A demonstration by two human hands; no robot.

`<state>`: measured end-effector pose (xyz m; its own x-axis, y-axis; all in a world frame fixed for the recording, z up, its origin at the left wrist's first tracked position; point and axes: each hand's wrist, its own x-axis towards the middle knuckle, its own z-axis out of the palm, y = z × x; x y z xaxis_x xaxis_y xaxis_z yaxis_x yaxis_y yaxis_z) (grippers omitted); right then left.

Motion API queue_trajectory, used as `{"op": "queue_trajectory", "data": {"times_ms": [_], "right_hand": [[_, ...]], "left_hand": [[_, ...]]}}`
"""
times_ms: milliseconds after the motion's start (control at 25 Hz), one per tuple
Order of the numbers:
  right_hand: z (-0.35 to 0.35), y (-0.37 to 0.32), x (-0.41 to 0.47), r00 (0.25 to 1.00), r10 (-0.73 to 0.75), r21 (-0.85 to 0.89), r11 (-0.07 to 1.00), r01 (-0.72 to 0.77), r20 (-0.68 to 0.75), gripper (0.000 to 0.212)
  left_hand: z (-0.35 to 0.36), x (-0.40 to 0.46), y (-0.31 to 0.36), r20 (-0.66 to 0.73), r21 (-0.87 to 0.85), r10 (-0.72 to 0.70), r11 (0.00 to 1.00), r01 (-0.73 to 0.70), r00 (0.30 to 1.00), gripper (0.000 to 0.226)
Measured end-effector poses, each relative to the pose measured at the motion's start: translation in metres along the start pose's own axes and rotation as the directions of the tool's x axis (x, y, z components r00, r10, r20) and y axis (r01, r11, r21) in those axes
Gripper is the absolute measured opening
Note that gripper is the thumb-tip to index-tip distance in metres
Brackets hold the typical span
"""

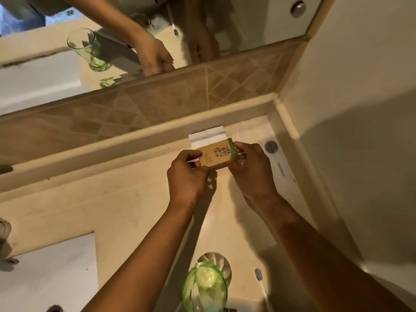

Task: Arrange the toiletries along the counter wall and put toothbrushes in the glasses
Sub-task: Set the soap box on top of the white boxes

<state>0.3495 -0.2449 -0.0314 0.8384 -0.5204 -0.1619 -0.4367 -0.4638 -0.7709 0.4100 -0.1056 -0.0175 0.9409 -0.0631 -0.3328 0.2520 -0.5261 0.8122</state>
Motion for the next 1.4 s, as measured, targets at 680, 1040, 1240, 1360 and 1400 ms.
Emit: {"op": "queue_trajectory", "data": {"times_ms": [680, 1040, 1240, 1360, 1400], "right_hand": [[0.037, 0.014, 0.068, 0.999, 0.032, -0.03, 0.999, -0.032, -0.02, 0.049], [0.032, 0.011, 0.063, 0.999, 0.032, -0.064, 0.998, -0.03, 0.034, 0.053], [0.012, 0.007, 0.034, 0.996, 0.055, -0.08, 0.996, -0.049, 0.077, 0.056], [0.0, 0.012, -0.007, 0.989, 0.049, -0.056, 0.998, -0.041, 0.143, 0.044], [-0.003, 0.016, -0.023, 0.983, 0.049, -0.044, 0.998, -0.042, 0.177, 0.041]], "left_hand": [[0.018, 0.058, -0.01, -0.071, 0.182, 0.248, 0.956, -0.232, 0.966, 0.036], [0.015, 0.053, -0.009, -0.06, 0.138, 0.206, 0.971, -0.196, 0.977, 0.04], [-0.005, 0.026, -0.016, -0.076, 0.106, 0.215, 0.973, -0.207, 0.974, 0.037], [-0.027, -0.011, -0.033, -0.093, 0.113, 0.172, 0.98, -0.161, 0.981, 0.018], [-0.034, -0.025, -0.037, -0.09, 0.076, 0.133, 0.989, -0.127, 0.987, 0.015]]}}
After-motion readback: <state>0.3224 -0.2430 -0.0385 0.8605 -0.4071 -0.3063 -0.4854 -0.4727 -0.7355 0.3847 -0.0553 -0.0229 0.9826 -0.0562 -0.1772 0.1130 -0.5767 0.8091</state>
